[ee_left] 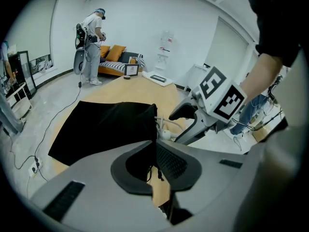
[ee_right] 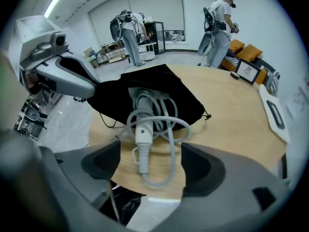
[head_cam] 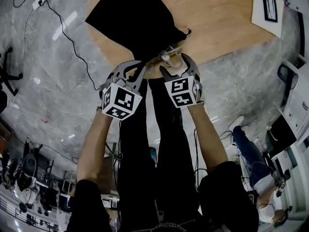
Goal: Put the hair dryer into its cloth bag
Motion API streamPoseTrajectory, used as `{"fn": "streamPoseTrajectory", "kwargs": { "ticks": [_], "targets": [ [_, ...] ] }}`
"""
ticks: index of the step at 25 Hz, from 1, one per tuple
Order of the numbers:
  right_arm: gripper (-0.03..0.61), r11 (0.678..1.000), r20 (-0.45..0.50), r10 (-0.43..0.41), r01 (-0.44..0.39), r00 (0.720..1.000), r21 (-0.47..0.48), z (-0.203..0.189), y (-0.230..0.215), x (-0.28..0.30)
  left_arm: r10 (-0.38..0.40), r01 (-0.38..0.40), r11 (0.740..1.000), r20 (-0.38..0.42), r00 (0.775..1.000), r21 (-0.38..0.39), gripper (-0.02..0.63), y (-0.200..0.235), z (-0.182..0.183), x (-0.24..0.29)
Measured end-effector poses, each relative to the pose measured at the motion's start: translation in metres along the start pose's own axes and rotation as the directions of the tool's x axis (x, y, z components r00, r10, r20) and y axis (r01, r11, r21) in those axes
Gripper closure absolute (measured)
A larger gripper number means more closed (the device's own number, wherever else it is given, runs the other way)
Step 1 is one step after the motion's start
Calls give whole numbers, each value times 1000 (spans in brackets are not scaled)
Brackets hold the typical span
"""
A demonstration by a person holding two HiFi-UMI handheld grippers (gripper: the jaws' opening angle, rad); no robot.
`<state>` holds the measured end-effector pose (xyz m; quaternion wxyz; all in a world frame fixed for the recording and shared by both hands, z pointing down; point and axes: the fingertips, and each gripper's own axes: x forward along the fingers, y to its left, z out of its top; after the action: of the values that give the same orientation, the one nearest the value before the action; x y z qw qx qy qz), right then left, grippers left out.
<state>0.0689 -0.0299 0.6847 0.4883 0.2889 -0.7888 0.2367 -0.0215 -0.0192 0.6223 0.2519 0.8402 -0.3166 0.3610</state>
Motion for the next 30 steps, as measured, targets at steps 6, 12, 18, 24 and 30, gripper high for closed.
{"fn": "streamPoseTrajectory", "kwargs": {
  "ticks": [6, 12, 18, 24, 30],
  "targets": [
    [225, 999, -28, 18, -19, 999, -30, 12, 5, 35, 8, -8, 1000, 14, 1000, -26, 583, 6, 0, 0],
    [303, 996, -56, 36, -40, 998, -75, 10, 11, 40, 20, -18, 998, 30, 999, -61, 583, 10, 2, -1],
    [410, 986, -43, 154, -157, 987, -58, 9, 20, 23, 32, -31, 997, 24, 999, -74, 583, 13, 1, 0],
    [419, 960, 16, 279, -279, 960, -10, 27, 20, -7, 37, -36, 997, 17, 999, -72, 583, 17, -5, -3],
    [424, 924, 61, 378, -381, 924, 30, 38, 15, -24, 30, -30, 999, 5, 1000, -29, 583, 11, -6, -2]
  ]
}}
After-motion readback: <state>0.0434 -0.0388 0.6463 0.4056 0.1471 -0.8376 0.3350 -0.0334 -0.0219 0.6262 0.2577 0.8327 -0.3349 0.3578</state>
